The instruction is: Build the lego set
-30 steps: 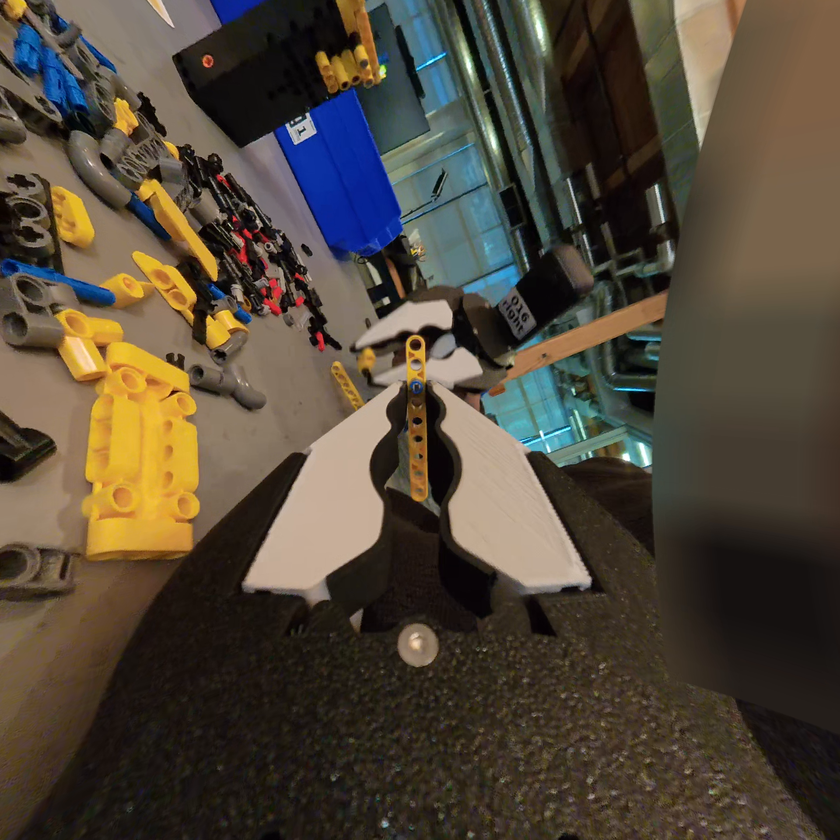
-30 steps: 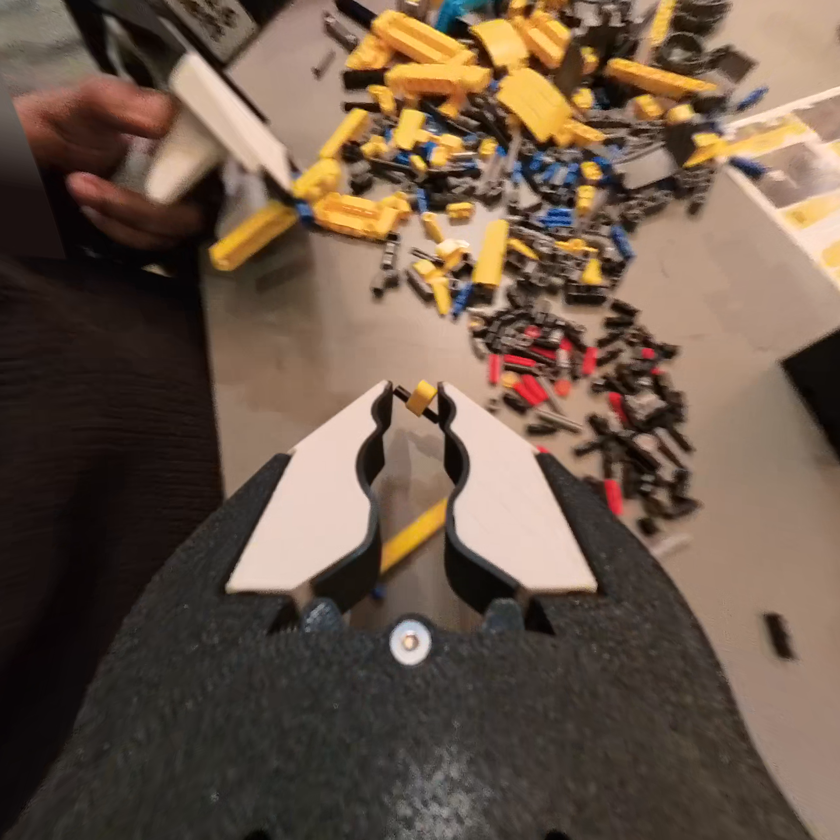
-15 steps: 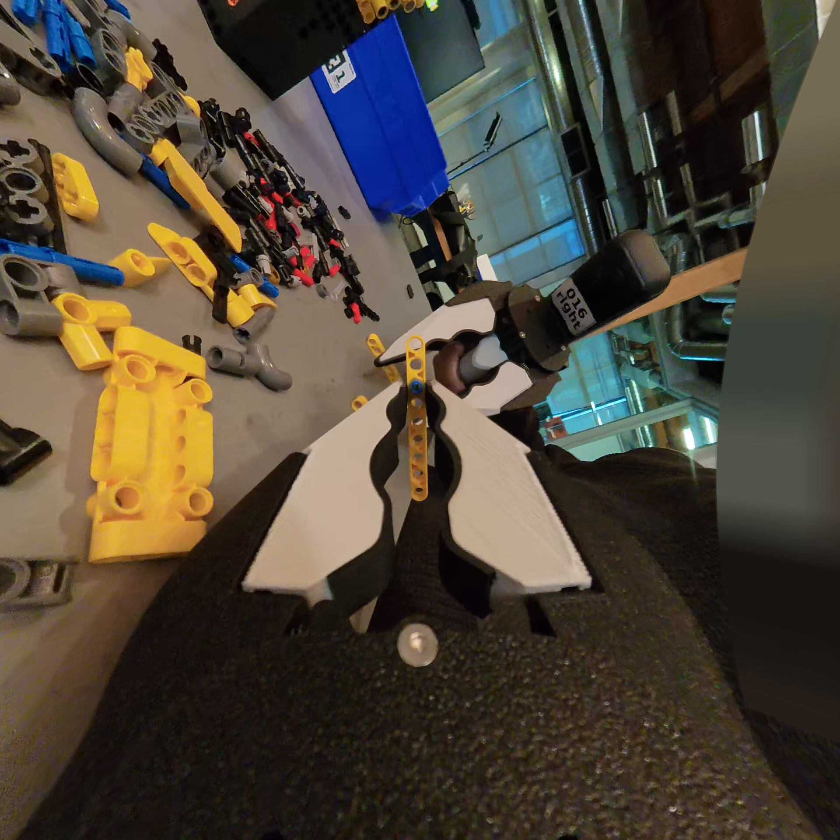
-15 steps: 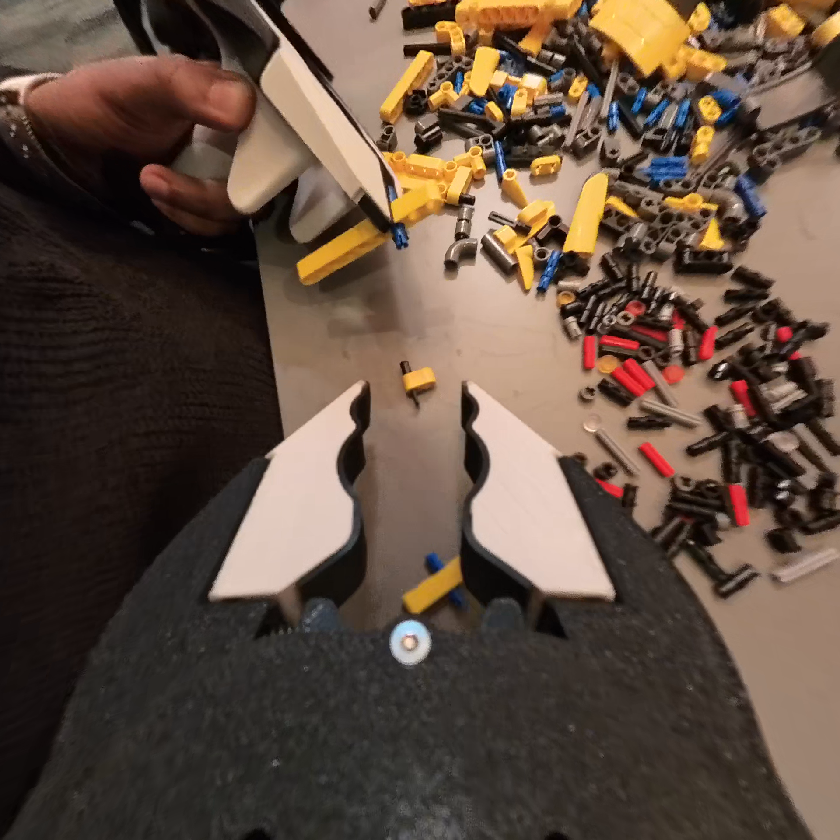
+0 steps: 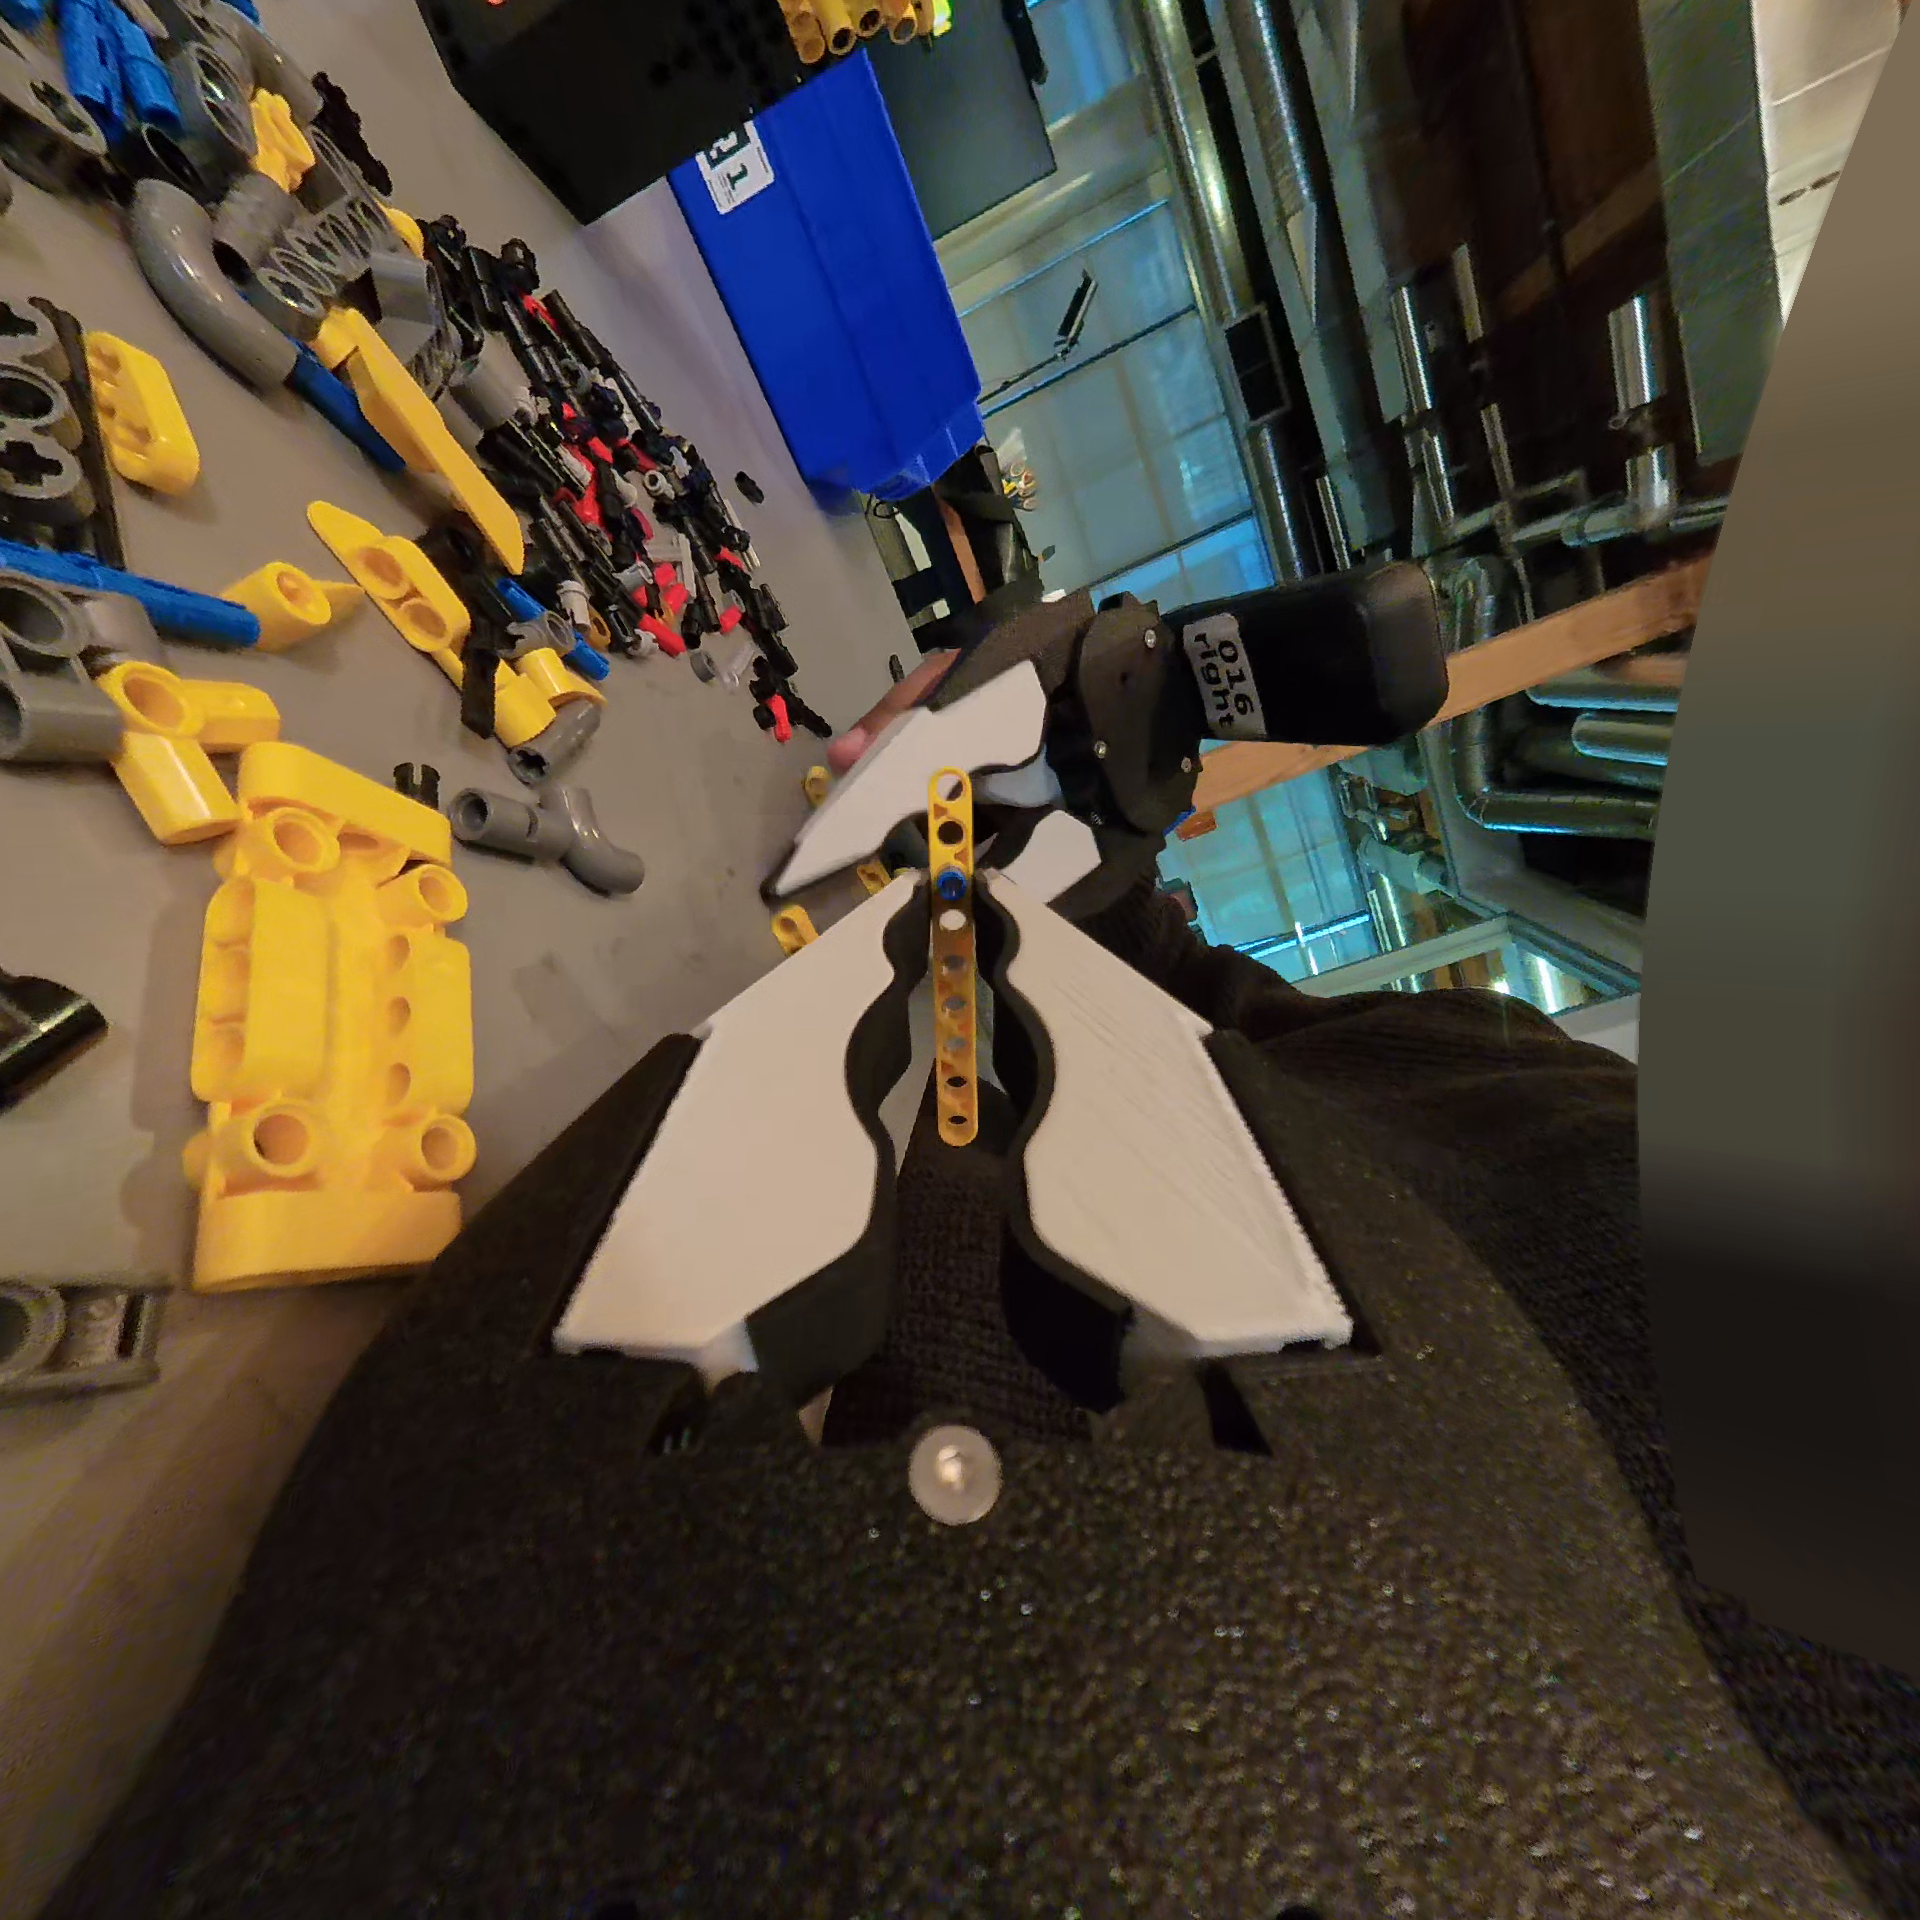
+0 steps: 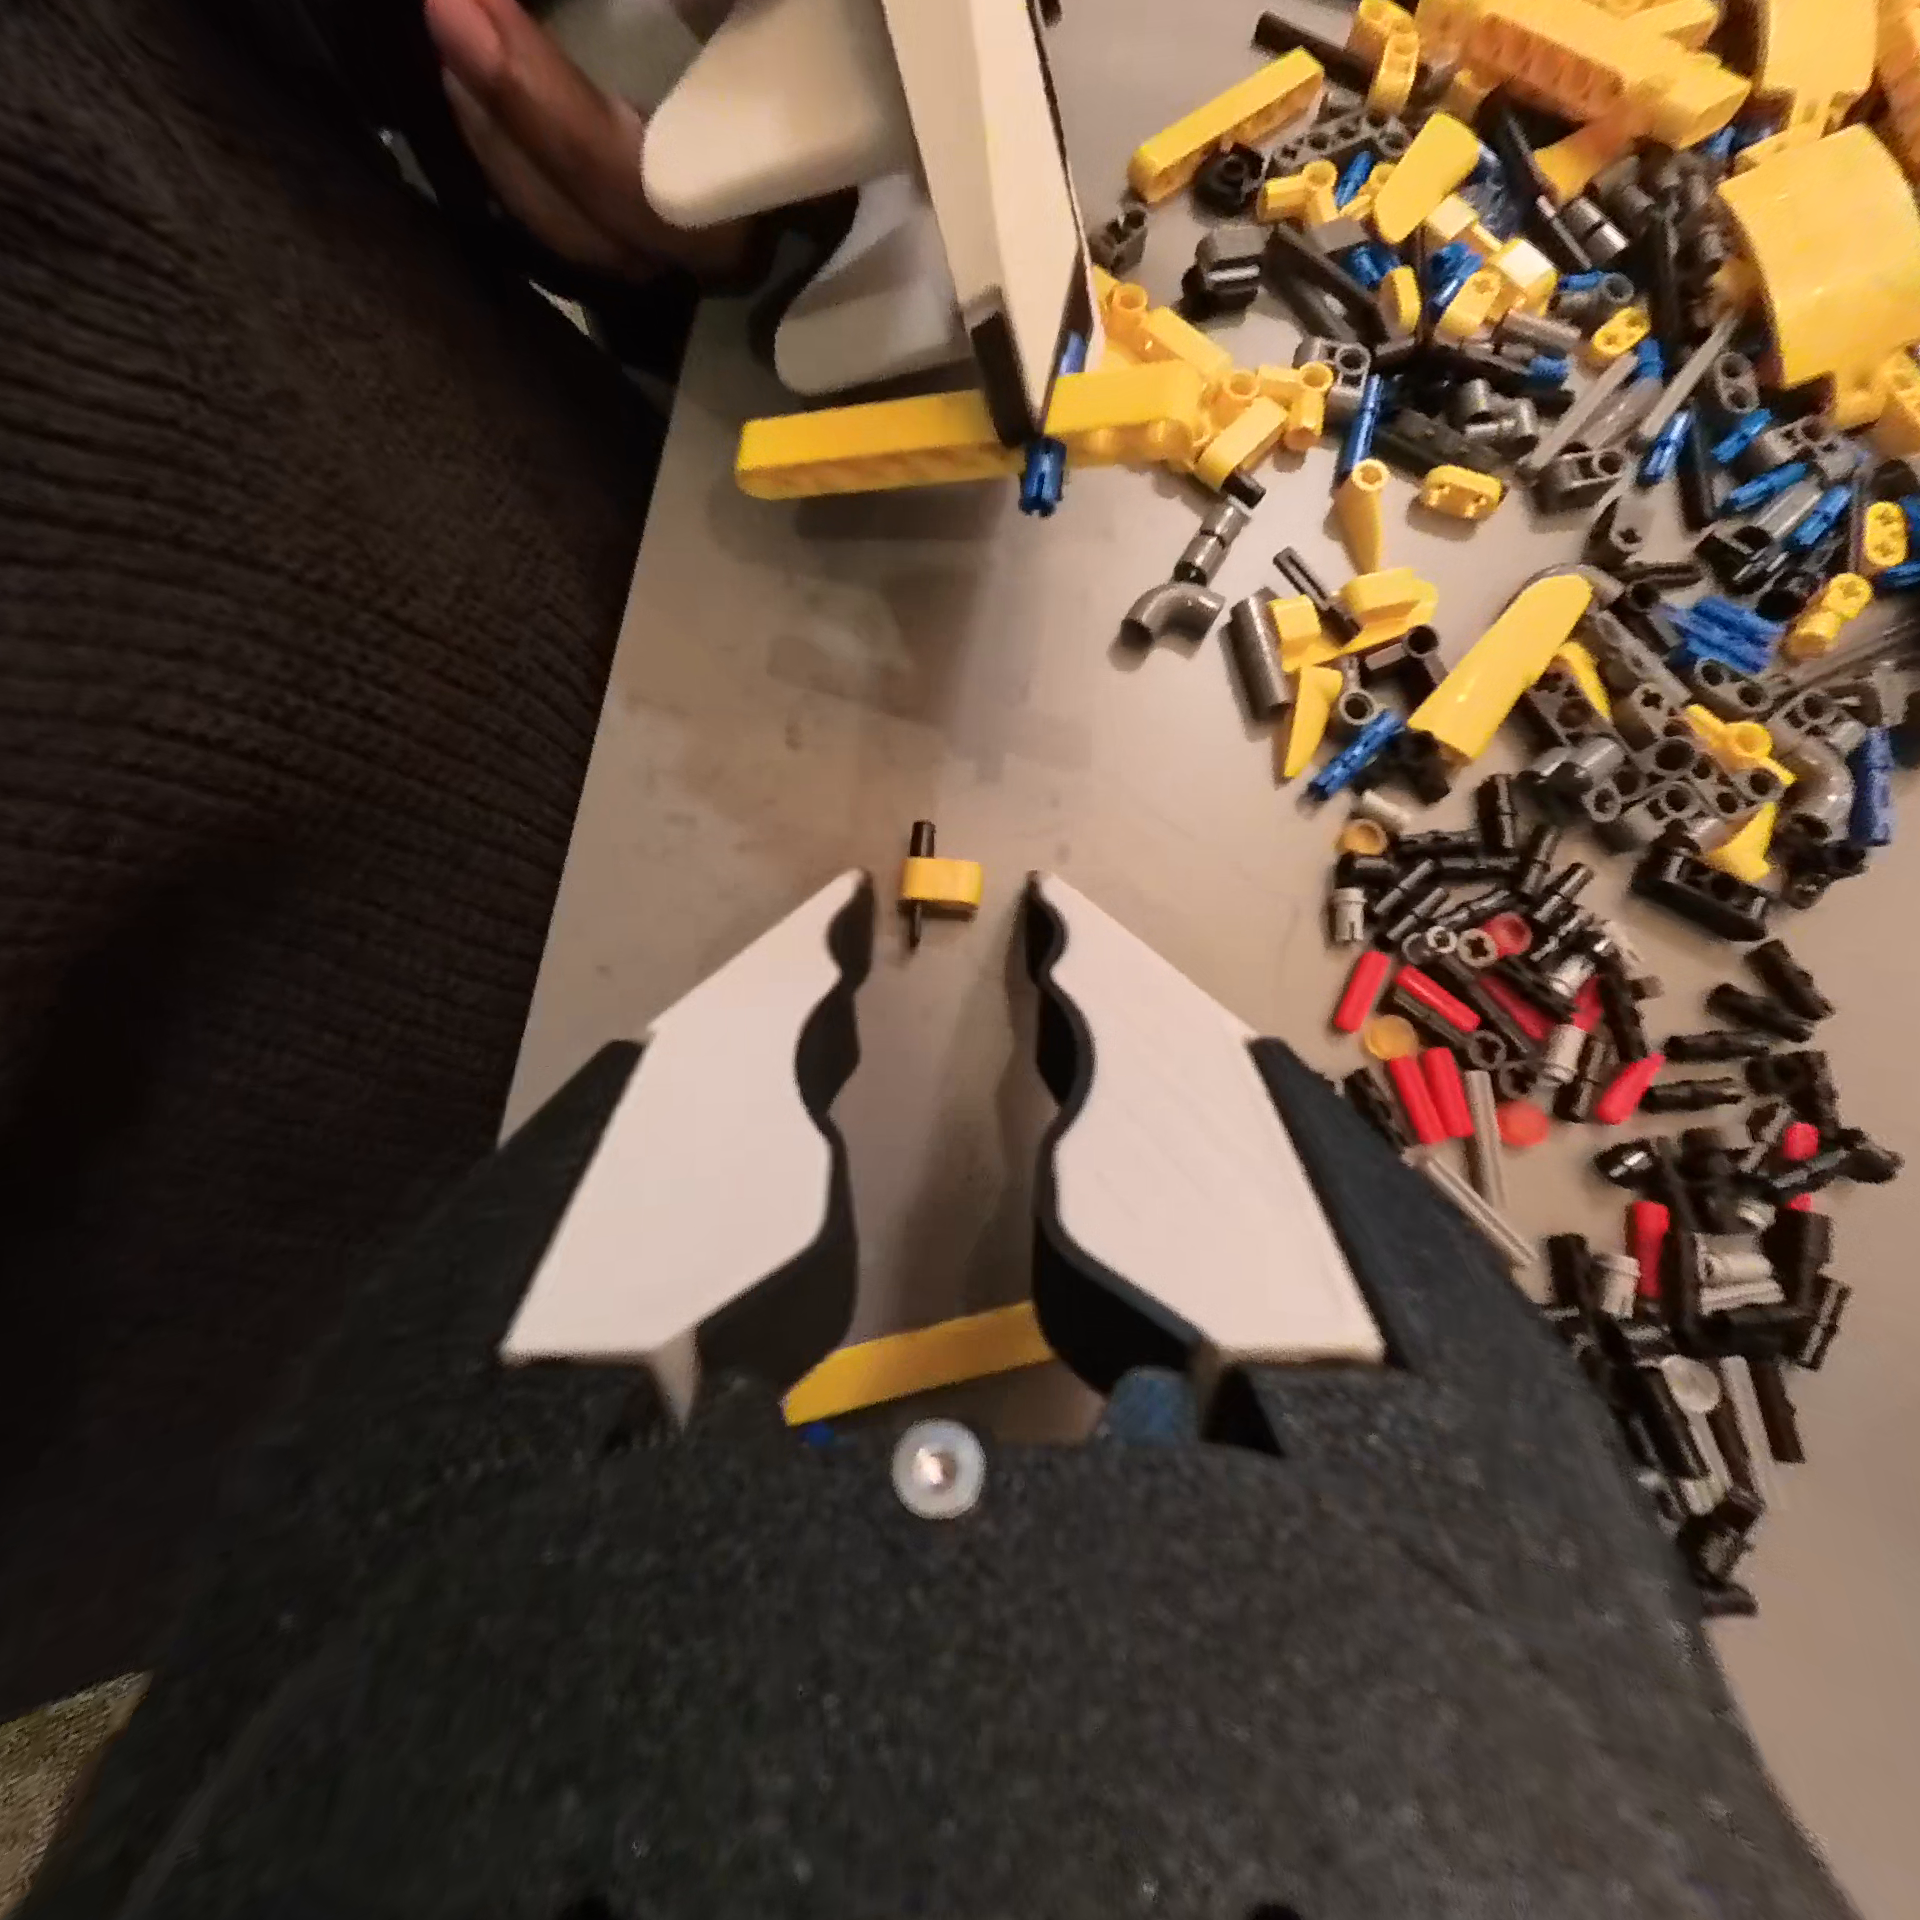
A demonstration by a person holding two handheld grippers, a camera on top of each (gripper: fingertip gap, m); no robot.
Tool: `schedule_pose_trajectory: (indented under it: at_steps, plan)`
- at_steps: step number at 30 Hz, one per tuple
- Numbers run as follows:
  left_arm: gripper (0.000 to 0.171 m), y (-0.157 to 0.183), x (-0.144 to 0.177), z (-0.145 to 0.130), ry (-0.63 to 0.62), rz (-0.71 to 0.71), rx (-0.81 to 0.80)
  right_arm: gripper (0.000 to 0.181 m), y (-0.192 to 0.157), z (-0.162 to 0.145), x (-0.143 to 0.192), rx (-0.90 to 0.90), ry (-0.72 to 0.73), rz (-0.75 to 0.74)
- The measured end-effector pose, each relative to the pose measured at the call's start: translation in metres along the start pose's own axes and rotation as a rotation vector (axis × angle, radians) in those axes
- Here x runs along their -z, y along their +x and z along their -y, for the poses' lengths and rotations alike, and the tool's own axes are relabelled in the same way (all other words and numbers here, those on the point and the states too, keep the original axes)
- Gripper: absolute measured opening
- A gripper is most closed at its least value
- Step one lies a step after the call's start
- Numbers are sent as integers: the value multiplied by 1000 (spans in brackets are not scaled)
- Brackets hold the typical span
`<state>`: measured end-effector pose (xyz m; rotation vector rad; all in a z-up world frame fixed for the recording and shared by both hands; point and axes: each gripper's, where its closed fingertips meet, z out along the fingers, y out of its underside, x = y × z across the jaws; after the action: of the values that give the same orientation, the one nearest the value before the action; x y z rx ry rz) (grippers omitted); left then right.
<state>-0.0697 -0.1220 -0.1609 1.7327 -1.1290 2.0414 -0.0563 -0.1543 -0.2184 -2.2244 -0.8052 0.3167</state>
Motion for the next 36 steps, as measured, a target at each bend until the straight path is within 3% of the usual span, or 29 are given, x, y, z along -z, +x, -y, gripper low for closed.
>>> schedule_pose_trajectory:
  at_steps: [1, 6, 11, 15, 19, 36]
  plan:
    - [7, 0, 0, 0, 0, -2, 1, 16, 0, 0, 0, 9, 3, -6]
    - [7, 2, 1, 2, 16, -18, 12, 16, 5, 6, 0, 5, 31, -95]
    - [7, 11, 10, 17, 96, -128, 110, 15, 7, 58, 18, -60, 251, -203]
    - [6, 12, 13, 23, 120, -164, 164, 15, 20, 69, 19, -30, 219, -363]
    - [6, 12, 13, 23, 114, -165, 167, 15, 20, 82, 20, -45, 280, -332]
    - [7, 11, 10, 19, 87, -151, 159, 15, 22, 79, 15, 60, 189, -327]
